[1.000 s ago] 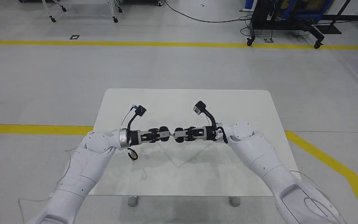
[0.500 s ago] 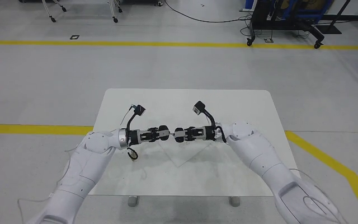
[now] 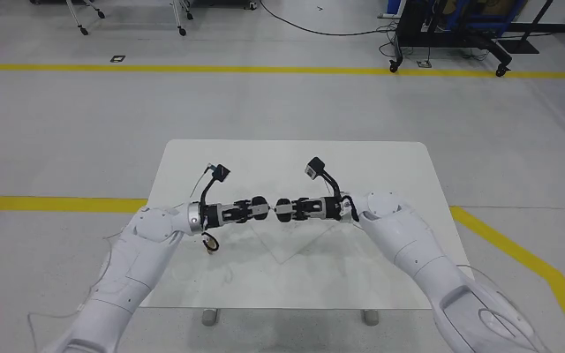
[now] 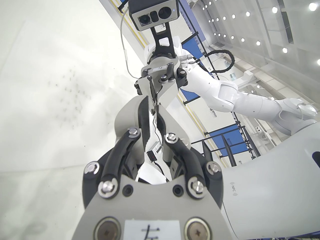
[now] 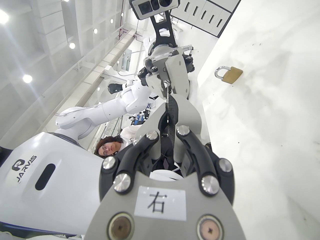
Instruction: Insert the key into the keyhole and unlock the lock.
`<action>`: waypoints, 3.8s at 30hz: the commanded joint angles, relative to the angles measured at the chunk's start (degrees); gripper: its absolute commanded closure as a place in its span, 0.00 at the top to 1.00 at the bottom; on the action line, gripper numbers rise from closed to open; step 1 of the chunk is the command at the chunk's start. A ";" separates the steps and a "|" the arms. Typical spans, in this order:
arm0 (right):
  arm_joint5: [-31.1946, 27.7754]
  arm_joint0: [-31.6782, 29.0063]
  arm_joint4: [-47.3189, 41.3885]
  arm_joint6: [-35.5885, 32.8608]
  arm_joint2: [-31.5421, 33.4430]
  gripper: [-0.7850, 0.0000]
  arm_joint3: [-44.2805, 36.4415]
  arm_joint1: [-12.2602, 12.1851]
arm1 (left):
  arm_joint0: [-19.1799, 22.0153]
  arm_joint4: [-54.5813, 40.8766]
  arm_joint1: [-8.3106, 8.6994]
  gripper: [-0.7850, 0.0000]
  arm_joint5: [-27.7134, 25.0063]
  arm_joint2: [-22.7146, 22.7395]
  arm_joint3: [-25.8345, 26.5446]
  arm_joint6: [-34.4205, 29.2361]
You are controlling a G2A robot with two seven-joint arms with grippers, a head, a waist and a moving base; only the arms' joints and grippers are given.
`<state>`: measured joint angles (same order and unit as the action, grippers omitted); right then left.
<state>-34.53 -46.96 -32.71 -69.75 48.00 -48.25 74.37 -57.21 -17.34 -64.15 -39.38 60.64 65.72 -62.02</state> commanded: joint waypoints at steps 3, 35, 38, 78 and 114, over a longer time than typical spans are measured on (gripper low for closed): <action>-1.79 -0.45 0.01 1.78 2.57 0.00 -0.82 -1.29 | -0.35 0.76 1.01 1.00 0.13 3.17 -0.01 0.12; -4.99 -8.01 -0.87 4.99 12.55 0.00 -10.07 -6.81 | -13.02 58.02 7.57 0.45 31.93 8.58 29.57 -13.36; -4.99 -8.01 -0.87 4.99 12.55 0.00 -10.07 -6.81 | -12.48 57.93 7.49 0.35 32.35 7.64 28.91 -14.25; -4.99 -8.01 -0.87 4.99 12.55 0.00 -10.07 -6.81 | -11.25 61.80 7.43 0.31 36.25 4.52 27.90 -11.60; -4.99 -8.01 -0.87 4.99 12.55 0.00 -10.07 -6.81 | -9.04 62.24 6.83 0.16 36.62 1.11 27.17 -11.26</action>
<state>-39.52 -54.98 -33.58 -64.77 60.55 -58.32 67.57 -66.17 44.88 -57.36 -2.78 61.64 92.92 -73.31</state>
